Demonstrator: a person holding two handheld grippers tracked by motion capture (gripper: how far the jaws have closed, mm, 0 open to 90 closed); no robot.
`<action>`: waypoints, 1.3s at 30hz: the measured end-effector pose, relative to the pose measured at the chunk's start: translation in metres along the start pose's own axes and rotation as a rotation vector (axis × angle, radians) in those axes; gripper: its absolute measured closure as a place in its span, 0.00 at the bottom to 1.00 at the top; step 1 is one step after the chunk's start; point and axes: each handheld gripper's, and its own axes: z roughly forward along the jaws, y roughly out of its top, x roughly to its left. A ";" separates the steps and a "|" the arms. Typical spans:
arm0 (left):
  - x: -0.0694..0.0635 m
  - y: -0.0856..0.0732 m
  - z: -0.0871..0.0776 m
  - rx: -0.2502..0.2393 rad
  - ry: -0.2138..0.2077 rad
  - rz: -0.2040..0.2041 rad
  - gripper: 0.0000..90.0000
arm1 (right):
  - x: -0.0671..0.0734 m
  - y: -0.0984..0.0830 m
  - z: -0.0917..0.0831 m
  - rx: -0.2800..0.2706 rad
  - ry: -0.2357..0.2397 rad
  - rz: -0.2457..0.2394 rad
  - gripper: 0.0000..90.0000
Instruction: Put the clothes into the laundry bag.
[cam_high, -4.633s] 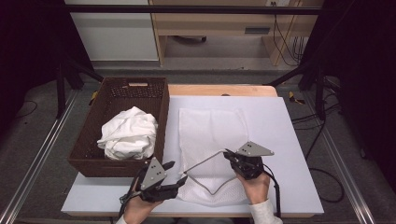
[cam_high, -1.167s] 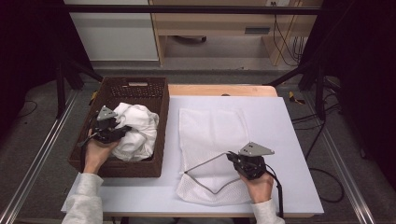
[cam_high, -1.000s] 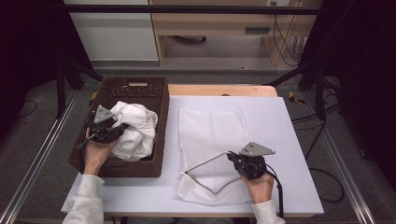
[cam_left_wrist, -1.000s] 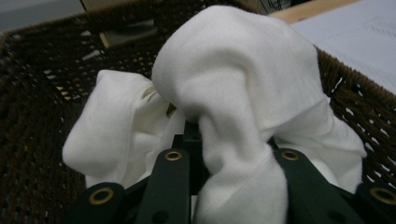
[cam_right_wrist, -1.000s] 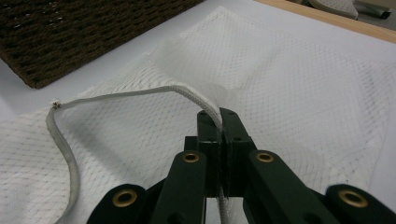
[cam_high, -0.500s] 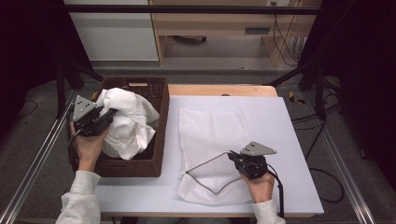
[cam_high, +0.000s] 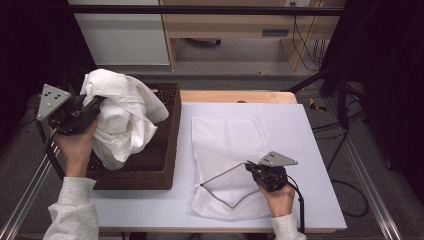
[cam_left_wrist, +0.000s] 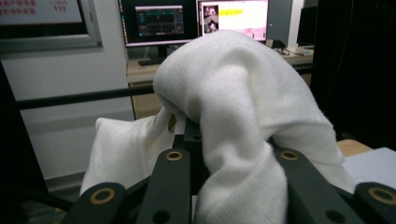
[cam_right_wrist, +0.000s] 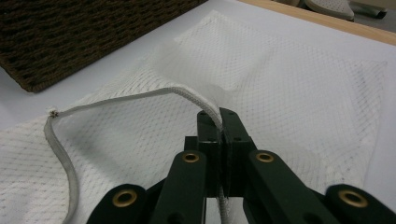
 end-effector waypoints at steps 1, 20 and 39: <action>-0.001 0.006 -0.003 -0.011 -0.004 0.006 0.83 | 0.000 0.000 0.000 0.000 0.000 0.001 0.98; -0.053 0.071 -0.049 -0.180 -0.140 0.055 0.83 | 0.000 0.003 -0.001 -0.008 0.007 0.007 0.98; -0.137 0.068 -0.059 -0.226 -0.396 0.035 0.83 | -0.011 0.012 0.003 -0.031 -0.003 0.025 0.98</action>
